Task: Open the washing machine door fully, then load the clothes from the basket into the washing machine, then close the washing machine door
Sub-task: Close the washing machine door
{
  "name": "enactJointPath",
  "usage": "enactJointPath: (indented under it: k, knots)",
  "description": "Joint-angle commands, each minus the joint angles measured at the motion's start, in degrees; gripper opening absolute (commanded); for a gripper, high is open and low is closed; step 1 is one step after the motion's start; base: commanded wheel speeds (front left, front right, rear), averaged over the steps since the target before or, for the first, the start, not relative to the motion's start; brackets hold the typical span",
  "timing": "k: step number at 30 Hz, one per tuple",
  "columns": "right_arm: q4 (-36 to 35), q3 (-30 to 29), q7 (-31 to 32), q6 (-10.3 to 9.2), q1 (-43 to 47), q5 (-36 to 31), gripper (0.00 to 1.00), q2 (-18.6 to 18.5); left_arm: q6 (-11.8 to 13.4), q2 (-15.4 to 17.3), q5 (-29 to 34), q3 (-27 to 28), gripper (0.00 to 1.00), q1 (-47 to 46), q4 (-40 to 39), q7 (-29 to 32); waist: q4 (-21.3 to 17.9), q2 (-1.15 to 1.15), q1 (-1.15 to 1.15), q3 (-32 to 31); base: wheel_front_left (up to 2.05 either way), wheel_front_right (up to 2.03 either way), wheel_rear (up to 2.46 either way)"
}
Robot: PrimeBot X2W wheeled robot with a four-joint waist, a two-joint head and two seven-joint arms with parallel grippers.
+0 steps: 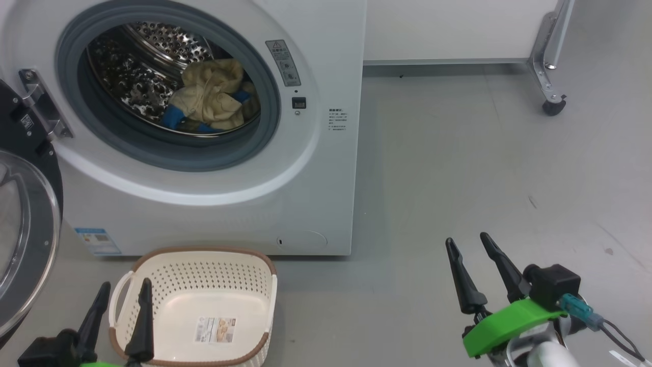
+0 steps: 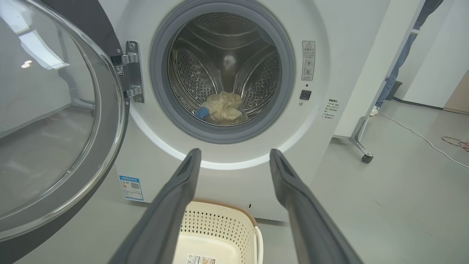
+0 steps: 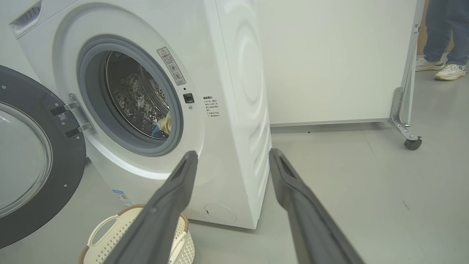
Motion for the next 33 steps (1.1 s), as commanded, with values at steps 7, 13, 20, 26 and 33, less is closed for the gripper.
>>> enactJointPath:
  k: [7,13,20,26,33]
  knots:
    - [-1.6,1.0,-0.4,0.01,-3.1,-0.1,1.0,0.1,-1.3,-0.3,1.4,3.8,1.0,-2.9,-0.8,-0.6,0.0,0.0,0.0,0.4,0.0,0.0,0.0]
    - [-1.6,1.2,-0.4,0.01,-3.3,0.0,1.0,0.1,-2.0,-1.0,1.8,4.4,1.0,-3.0,-0.1,-0.6,-0.1,0.0,0.0,0.8,0.0,0.0,0.0]
    - [-1.7,1.1,-0.4,0.01,-3.4,-0.2,1.0,0.1,-2.5,-1.5,2.4,4.7,1.0,-3.2,0.4,-0.6,-0.2,0.0,0.0,1.1,0.0,0.0,0.0]
    - [-1.6,1.0,-0.4,0.01,-3.5,-0.2,1.0,0.1,-1.7,-2.1,2.8,5.7,1.0,-3.1,0.9,-0.6,-0.4,0.0,0.0,1.2,-0.18,0.18,0.0]
    - [-1.6,1.0,-0.4,0.01,-3.4,-0.1,1.0,0.1,-1.9,-2.3,2.7,6.1,1.0,-2.9,0.8,-0.6,-0.3,0.0,0.0,1.2,-1.02,1.02,0.0]
